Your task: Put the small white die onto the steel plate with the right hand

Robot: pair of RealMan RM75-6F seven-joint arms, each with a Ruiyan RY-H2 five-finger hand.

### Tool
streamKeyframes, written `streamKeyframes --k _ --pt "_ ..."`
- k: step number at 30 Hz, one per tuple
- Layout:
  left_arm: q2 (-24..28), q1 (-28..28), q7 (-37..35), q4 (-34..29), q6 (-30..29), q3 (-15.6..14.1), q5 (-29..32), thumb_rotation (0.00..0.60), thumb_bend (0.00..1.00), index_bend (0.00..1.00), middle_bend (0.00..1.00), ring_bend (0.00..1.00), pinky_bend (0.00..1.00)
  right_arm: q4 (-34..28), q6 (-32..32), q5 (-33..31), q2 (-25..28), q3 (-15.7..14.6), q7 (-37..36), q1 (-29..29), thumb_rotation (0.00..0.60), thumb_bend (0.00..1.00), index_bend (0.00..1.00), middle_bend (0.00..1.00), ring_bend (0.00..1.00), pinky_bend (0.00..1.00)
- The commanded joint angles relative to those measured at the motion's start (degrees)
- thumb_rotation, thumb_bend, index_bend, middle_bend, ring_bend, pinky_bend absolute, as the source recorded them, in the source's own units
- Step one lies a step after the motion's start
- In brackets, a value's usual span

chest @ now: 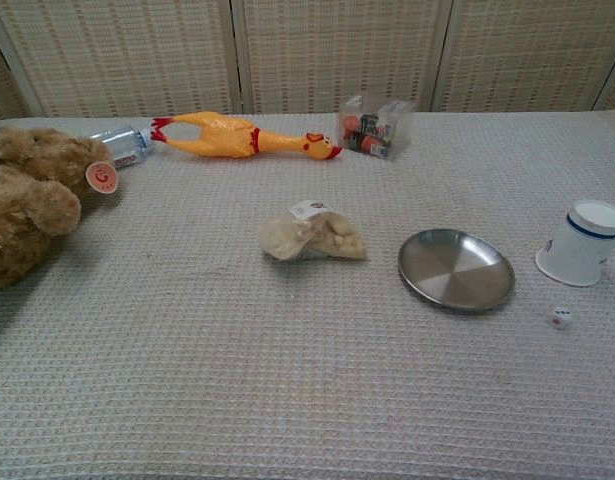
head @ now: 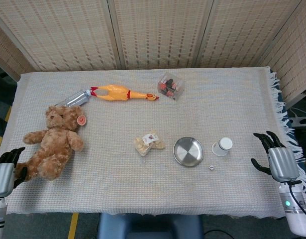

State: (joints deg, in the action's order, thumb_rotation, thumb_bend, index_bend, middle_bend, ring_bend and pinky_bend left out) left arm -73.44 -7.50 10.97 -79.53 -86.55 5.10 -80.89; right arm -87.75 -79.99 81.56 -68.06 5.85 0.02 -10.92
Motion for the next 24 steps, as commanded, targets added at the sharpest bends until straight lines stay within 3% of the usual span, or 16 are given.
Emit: streamKeyframes --k 1,9,13,19,24 --pt "0.2 0.0 -0.1 -0.4 0.1 -0.1 -0.3 0.6 0.41 0.18 0.23 0.25 0.4 0.1 0.2 0.2 0.1 -0.1 -0.1 0.0 0.6 0.13 0.18 0.21 0.09 0.47" --pt "0.3 0.0 -0.5 -0.5 0.1 -0.2 -0.9 0.6 0.4 0.18 0.22 0.25 0.4 0.1 2.2 0.7 0.7 -0.2 -1.9 -0.9 0.6 0.13 0.19 0.21 0.09 0.47" --pt "0.8 -0.1 -1.9 -0.7 1.0 -0.3 -0.8 0.6 0.41 0.18 0.22 0.25 0.4 0.7 5.7 1.1 0.9 -1.0 -3.4 -2.3 0.6 0.13 0.24 0.23 0.13 0.48" --pt "1.3 -0.1 -2.3 -1.5 1.4 -0.4 -1.0 0.6 0.4 0.18 0.22 0.25 0.4 4.4 5.0 4.3 -2.9 -1.5 -3.4 -3.5 0.6 0.13 0.3 0.4 0.3 0.54" --pt "1.4 -0.3 -2.7 -1.6 2.5 -0.3 -0.2 0.6 0.4 0.18 0.22 0.25 0.4 8.3 2.7 9.8 -5.7 -2.2 -5.7 -5.1 0.6 0.13 0.39 0.62 0.56 0.79"
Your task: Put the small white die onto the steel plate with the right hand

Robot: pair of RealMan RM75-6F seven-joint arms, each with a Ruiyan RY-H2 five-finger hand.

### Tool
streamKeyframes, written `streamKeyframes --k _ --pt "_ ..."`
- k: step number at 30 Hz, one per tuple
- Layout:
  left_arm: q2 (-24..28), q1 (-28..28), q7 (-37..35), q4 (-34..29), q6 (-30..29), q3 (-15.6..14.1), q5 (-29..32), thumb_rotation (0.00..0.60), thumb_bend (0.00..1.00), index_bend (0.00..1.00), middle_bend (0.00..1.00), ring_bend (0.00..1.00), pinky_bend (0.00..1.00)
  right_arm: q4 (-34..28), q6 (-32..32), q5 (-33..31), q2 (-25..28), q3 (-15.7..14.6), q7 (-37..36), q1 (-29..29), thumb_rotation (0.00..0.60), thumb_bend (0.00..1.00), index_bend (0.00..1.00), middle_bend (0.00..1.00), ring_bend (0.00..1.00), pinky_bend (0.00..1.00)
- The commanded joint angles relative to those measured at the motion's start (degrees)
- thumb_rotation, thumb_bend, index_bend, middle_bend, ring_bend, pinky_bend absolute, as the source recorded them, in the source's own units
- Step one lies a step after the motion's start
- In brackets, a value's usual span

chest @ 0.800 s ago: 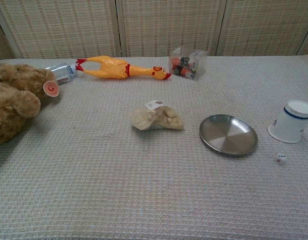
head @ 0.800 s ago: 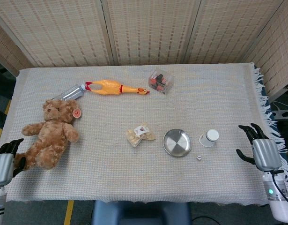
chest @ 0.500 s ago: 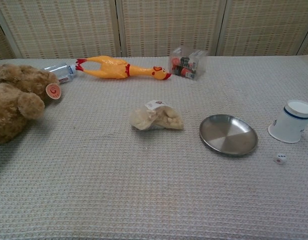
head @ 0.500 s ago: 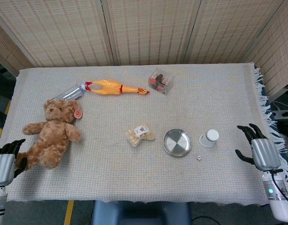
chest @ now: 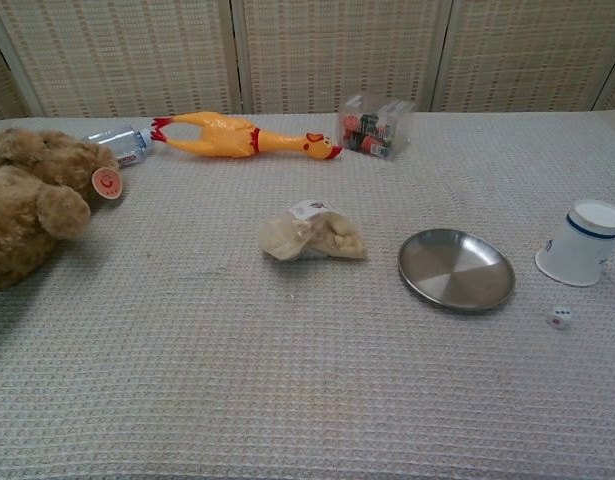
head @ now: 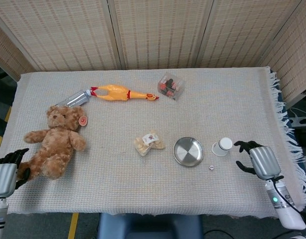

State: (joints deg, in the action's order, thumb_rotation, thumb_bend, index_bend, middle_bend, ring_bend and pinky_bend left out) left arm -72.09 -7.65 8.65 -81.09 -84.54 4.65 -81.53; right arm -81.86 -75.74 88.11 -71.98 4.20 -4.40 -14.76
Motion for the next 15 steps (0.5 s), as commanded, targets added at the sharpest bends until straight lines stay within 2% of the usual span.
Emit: streamKeyframes --k 1,2,7,10,15 --pt "0.0 -0.1 -0.5 0.0 0.7 0.1 0.6 0.6 0.4 0.18 0.22 0.25 0.4 2.4 -1.6 3.8 -1.8 -0.5 -1.0 -1.6 0.6 0.13 0.4 0.65 0.61 0.84" --pt "0.1 -0.1 -0.5 0.1 1.0 0.1 0.9 0.6 0.4 0.18 0.22 0.25 0.4 1.9 -1.3 4.2 -1.5 -0.5 -0.1 -2.2 0.6 0.13 0.41 0.68 0.66 0.89" --pt "0.4 -0.1 -1.0 -0.3 2.0 0.6 2.3 0.6 0.4 0.18 0.22 0.25 0.4 -4.4 6.0 2.5 2.0 -0.9 6.9 -5.1 0.6 0.13 0.42 0.78 0.77 0.98" --pt "0.8 -0.1 -0.8 -0.7 2.4 0.6 2.7 0.6 0.4 0.18 0.22 0.25 0.4 -9.1 12.9 -0.4 4.2 -1.1 11.8 -7.7 0.6 0.13 0.42 0.81 0.8 1.0" --pt "1.0 -0.2 -0.6 -1.3 2.9 0.7 3.3 0.6 0.4 0.18 0.22 0.25 0.4 -12.6 18.7 -5.4 4.2 -0.1 20.9 -10.8 0.6 0.13 0.43 0.83 0.83 1.0"
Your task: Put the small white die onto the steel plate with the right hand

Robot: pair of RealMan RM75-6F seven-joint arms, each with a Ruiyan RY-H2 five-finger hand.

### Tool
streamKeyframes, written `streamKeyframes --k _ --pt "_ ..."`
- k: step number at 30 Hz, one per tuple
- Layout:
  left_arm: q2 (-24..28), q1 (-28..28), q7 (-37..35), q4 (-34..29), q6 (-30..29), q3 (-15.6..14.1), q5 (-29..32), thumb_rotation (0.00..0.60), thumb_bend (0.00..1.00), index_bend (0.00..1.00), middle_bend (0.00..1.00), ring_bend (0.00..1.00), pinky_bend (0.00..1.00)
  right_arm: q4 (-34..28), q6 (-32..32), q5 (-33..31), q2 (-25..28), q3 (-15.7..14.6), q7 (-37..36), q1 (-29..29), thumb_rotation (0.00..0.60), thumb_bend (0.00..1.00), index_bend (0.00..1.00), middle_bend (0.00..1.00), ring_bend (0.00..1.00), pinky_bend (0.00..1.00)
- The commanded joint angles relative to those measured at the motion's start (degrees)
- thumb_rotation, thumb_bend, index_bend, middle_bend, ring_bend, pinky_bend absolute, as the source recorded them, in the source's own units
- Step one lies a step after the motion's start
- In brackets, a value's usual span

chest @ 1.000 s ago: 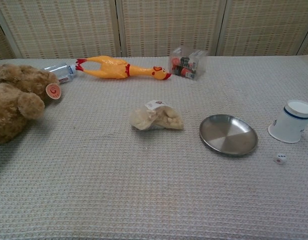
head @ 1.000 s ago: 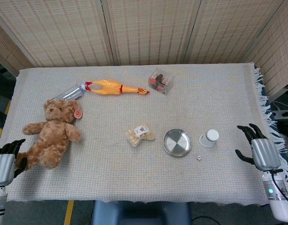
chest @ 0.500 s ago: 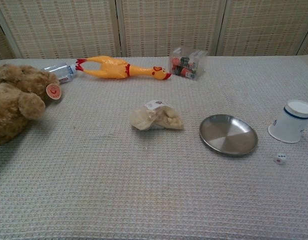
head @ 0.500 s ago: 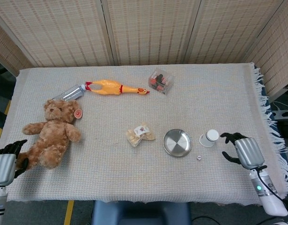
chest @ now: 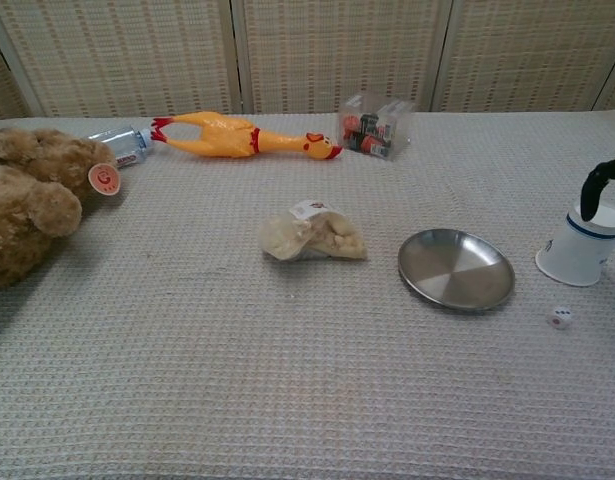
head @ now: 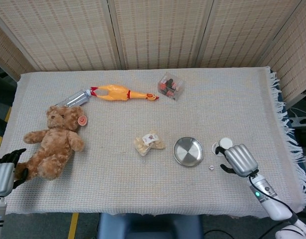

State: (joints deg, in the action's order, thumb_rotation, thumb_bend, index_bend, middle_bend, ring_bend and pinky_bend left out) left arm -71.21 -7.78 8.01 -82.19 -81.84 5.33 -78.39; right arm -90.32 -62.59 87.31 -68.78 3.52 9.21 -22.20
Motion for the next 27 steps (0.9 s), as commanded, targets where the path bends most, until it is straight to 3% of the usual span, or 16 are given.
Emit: streamKeyframes --k 1,7,16,20,23,27 --pt "0.1 -0.1 0.1 -0.3 0.3 0.1 0.3 0.6 0.4 0.18 0.22 0.25 0.4 -4.7 6.6 -5.5 1.0 0.7 8.3 -3.9 0.6 0.13 0.43 0.84 0.83 1.0" --pt "0.6 0.0 0.2 -0.9 1.4 0.1 1.5 0.6 0.4 0.18 0.22 0.25 0.4 -7.1 13.2 -11.4 1.4 1.2 12.2 -7.8 0.6 0.13 0.46 0.84 0.84 1.0" --pt "1.1 -0.1 0.3 -1.6 2.0 0.4 2.6 0.6 0.4 0.18 0.22 0.25 0.4 -6.5 18.7 -11.0 2.3 -1.1 12.9 -11.2 0.6 0.22 0.48 0.84 0.84 1.0" --pt "1.1 -0.1 0.2 -1.7 2.2 0.4 2.7 0.6 0.41 0.18 0.22 0.25 0.4 -5.2 20.9 -10.8 2.0 -2.4 12.8 -12.4 0.6 0.33 0.46 0.84 0.84 1.0" --pt "1.2 -0.1 0.2 -1.8 2.2 0.4 2.8 0.6 0.41 0.18 0.22 0.25 0.4 -3.8 20.8 -10.2 1.2 -2.9 11.7 -12.6 0.6 0.39 0.46 0.84 0.84 1.0" --pt "1.3 -0.1 0.0 -1.8 2.3 0.5 2.9 0.6 0.4 0.18 0.22 0.25 0.4 -2.3 19.7 -9.7 0.4 -3.1 10.4 -12.4 0.6 0.39 0.44 0.84 0.84 1.0"
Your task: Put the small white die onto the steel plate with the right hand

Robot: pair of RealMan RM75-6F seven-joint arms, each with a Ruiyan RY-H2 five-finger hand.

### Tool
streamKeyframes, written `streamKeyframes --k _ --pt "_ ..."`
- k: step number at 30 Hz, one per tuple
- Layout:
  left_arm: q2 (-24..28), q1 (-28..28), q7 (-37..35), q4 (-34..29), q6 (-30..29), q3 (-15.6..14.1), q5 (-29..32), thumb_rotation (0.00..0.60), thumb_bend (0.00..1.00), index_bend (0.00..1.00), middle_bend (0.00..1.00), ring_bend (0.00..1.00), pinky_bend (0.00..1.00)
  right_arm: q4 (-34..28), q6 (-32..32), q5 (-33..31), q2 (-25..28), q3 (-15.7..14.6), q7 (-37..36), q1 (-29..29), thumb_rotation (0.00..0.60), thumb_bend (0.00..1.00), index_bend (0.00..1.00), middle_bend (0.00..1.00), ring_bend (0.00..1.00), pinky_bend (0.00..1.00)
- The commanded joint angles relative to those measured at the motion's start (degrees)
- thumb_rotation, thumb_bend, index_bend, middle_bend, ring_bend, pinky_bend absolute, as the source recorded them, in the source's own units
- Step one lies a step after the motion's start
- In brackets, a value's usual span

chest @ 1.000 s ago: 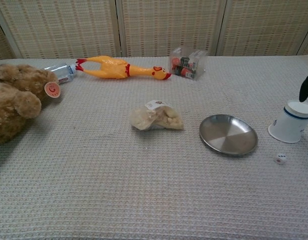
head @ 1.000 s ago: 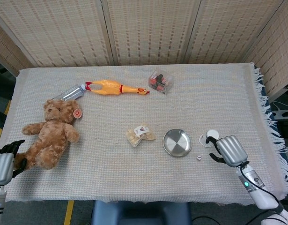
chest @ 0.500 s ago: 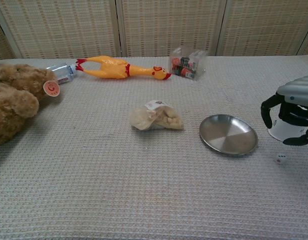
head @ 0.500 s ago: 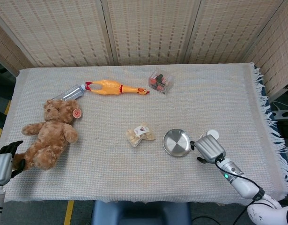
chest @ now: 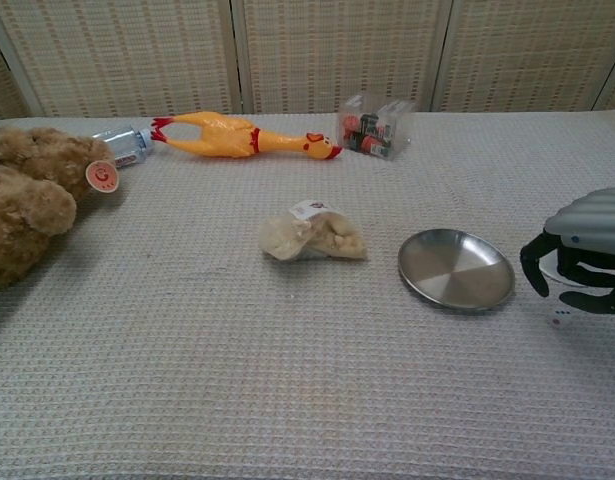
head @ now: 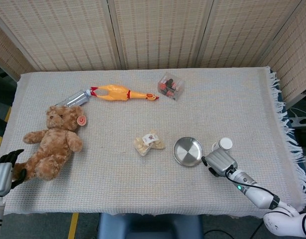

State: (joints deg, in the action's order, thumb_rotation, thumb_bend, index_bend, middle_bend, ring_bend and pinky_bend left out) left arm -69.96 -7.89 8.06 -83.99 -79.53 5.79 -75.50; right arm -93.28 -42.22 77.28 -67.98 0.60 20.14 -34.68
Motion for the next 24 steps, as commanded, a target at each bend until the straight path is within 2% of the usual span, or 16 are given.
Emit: streamKeyframes --k 1,5,8,13,18,24 --pt "0.0 0.0 0.0 0.0 0.0 0.0 0.0 0.6 0.4 0.18 0.22 0.25 0.4 0.9 -1.0 0.4 -0.5 -0.3 -0.6 0.1 0.6 0.38 0.42 0.84 0.83 1.0" --pt "0.0 0.0 0.0 0.0 0.1 0.0 0.0 0.6 0.41 0.18 0.22 0.25 0.4 1.1 -2.4 1.0 -0.5 -0.7 -0.5 0.5 0.6 0.24 0.33 0.84 0.83 1.0" --pt "0.1 0.0 0.1 -0.1 0.0 0.0 0.0 0.6 0.4 0.18 0.22 0.25 0.4 0.6 -2.5 1.6 0.2 -1.5 -0.6 0.6 0.6 0.19 0.32 0.84 0.83 1.0" --pt "0.1 0.0 0.1 -0.2 0.0 0.0 0.2 0.6 0.41 0.18 0.22 0.25 0.4 0.3 -3.7 2.2 0.9 -2.4 0.1 1.2 0.6 0.18 0.33 0.84 0.83 1.0" --pt "0.1 0.0 0.3 -0.3 0.2 0.0 0.4 0.6 0.41 0.18 0.22 0.25 0.4 0.7 -4.6 2.3 1.0 -2.9 0.4 1.7 0.6 0.18 0.38 0.84 0.83 1.0" --pt "0.2 0.0 0.1 -0.5 0.1 0.1 0.4 0.6 0.41 0.18 0.22 0.25 0.4 3.0 -5.2 1.1 -0.4 -3.2 1.3 2.3 0.6 0.17 0.39 0.84 0.83 1.0"
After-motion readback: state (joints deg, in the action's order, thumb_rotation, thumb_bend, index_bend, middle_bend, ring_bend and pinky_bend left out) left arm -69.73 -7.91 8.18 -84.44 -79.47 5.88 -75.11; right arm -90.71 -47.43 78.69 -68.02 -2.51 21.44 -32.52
